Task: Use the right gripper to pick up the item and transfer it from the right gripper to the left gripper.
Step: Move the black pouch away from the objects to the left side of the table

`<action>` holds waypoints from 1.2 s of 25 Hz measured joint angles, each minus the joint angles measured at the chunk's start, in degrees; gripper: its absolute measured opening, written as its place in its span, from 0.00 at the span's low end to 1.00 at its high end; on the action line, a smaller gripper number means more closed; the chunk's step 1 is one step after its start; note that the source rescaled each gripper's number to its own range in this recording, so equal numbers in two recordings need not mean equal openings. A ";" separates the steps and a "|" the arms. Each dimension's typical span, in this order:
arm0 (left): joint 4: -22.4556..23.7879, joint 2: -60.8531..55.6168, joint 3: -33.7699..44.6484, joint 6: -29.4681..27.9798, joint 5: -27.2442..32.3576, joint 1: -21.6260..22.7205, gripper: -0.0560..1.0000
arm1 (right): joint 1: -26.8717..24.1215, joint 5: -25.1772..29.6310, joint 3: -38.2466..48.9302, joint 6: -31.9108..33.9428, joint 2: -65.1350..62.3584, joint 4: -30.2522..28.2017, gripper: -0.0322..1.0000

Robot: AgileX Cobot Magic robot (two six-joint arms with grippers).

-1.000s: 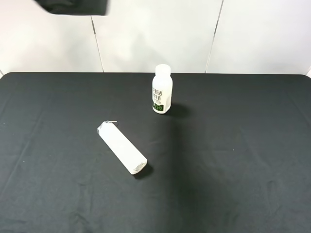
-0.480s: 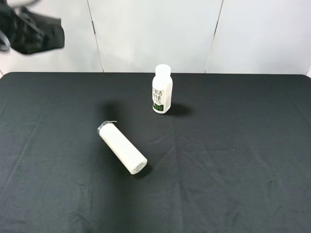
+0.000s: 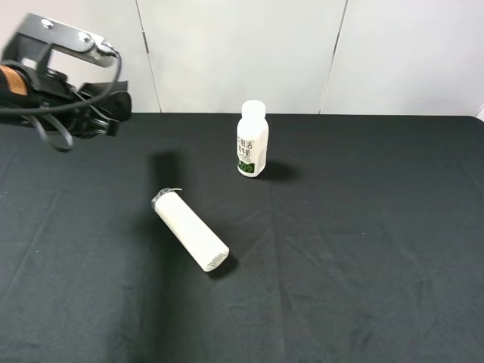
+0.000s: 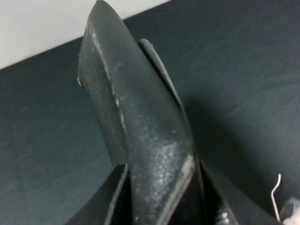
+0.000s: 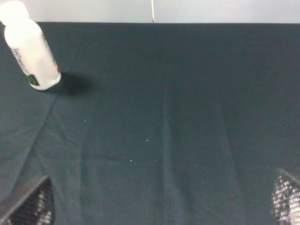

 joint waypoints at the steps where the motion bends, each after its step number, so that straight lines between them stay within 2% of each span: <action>1: 0.00 1.43 0.00 0.00 -1.58 0.05 0.05 | 0.00 0.00 0.00 0.00 0.00 0.00 1.00; 12: 0.00 15.68 0.00 0.41 -10.17 0.05 0.05 | 0.00 0.00 0.00 0.00 0.00 0.00 1.00; 19: 0.00 16.12 0.00 0.41 -14.05 0.05 0.05 | 0.00 -0.05 0.00 0.00 0.00 0.00 1.00; 29: 0.00 16.12 0.00 0.41 -15.01 0.05 0.05 | 0.00 -0.05 0.00 0.00 0.00 0.00 1.00; 30: 0.00 16.12 0.00 0.41 -15.01 0.05 0.10 | 0.00 -0.05 0.00 0.00 0.00 0.00 1.00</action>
